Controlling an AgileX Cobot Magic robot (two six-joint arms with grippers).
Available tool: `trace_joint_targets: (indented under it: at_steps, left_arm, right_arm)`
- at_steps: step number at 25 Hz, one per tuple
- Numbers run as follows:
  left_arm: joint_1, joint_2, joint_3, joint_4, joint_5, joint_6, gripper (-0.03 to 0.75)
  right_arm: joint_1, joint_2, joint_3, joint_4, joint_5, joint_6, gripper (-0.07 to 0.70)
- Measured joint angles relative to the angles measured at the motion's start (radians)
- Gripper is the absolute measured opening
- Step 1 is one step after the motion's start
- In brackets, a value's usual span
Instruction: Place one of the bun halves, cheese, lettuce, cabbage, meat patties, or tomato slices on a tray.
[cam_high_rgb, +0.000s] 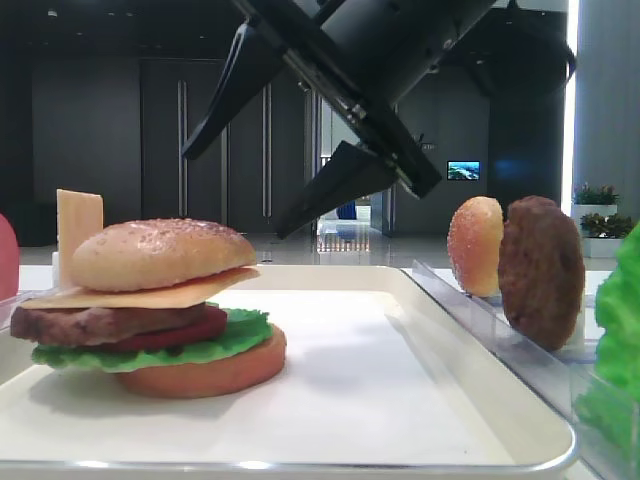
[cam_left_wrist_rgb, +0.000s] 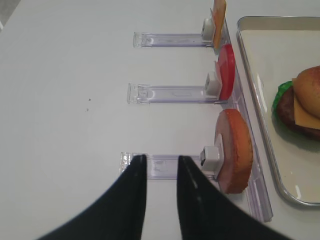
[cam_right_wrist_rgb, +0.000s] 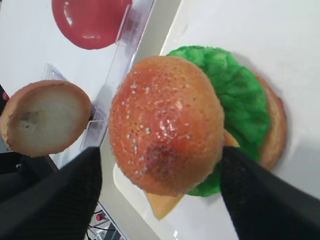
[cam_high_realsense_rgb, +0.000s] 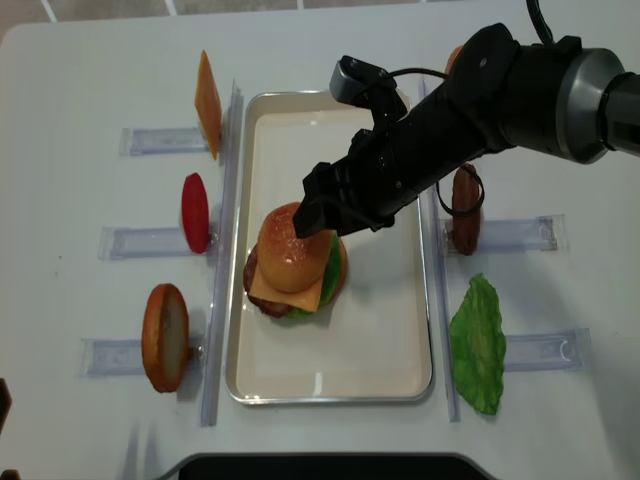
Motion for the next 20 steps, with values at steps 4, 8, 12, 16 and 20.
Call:
trace_joint_targets:
  at_steps: [4, 8, 12, 16, 20]
  left_arm:
    - [0.0, 0.0, 0.0, 0.0, 0.0, 0.0, 0.159]
    - [0.0, 0.0, 0.0, 0.0, 0.0, 0.0, 0.159]
    - [0.0, 0.0, 0.0, 0.0, 0.0, 0.0, 0.159]
    - [0.0, 0.0, 0.0, 0.0, 0.0, 0.0, 0.159]
    - [0.0, 0.0, 0.0, 0.0, 0.0, 0.0, 0.159]
  right_arm:
    - [-0.031, -0.047, -0.07, -0.119, 0.072, 0.115, 0.479]
    - [-0.038, -0.112, -0.177, -0.25, 0.144, 0.253, 0.479]
    - [-0.038, -0.148, -0.281, -0.316, 0.217, 0.333, 0.479]
    - [-0.038, -0.158, -0.322, -0.367, 0.246, 0.394, 0.479]
    - [-0.038, -0.159, -0.325, -0.655, 0.284, 0.582, 0.479]
